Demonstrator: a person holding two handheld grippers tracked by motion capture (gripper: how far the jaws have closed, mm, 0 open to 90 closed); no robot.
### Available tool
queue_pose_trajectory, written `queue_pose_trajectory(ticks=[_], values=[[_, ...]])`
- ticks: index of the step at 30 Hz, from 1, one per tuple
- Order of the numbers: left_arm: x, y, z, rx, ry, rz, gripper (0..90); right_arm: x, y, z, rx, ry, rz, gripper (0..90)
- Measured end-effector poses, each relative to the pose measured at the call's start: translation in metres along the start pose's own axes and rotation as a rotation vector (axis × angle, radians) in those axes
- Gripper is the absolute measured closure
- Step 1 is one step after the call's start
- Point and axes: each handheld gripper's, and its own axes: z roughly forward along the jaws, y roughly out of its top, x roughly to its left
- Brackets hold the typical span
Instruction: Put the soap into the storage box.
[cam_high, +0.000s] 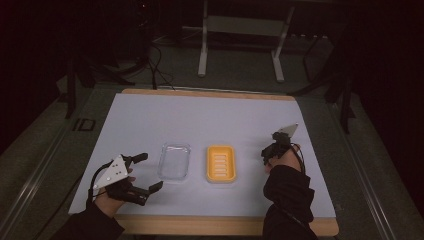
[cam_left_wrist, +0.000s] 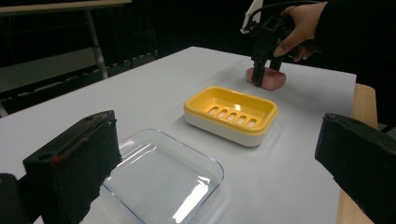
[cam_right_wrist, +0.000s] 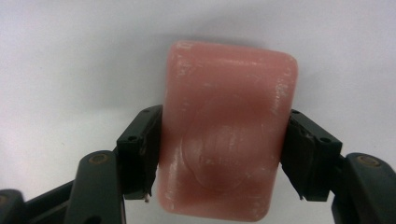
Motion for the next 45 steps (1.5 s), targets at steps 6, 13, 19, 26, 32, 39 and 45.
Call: queue_pose_trajectory(ticks=[6,13,19,26,32,39,45], values=[[0.000,0.000,0.000,0.005,0.001,0.004,0.3,0.002,0.000,-0.001,0.005,-0.020,-0.043,36.4],[0.000,0.000,0.000,0.008,0.002,0.005,0.3,0.004,-0.001,-0.003,0.001,-0.030,-0.091,36.7],[0.000,0.000,0.000,0.008,0.006,0.006,0.3,0.007,-0.002,-0.009,-0.007,-0.037,-0.117,36.9],[-0.001,-0.001,0.000,0.013,0.009,0.005,0.3,0.005,-0.004,-0.015,-0.007,-0.020,-0.138,36.9],[-0.001,-0.001,-0.001,0.014,0.014,0.007,0.3,0.007,-0.006,-0.025,-0.016,-0.027,-0.169,37.0],[-0.001,-0.001,-0.001,0.017,0.015,0.006,0.3,0.012,-0.009,-0.031,-0.010,-0.006,-0.175,37.0],[0.000,-0.001,-0.001,0.016,0.016,0.005,0.3,0.020,-0.013,-0.040,-0.022,0.005,-0.206,37.0]])
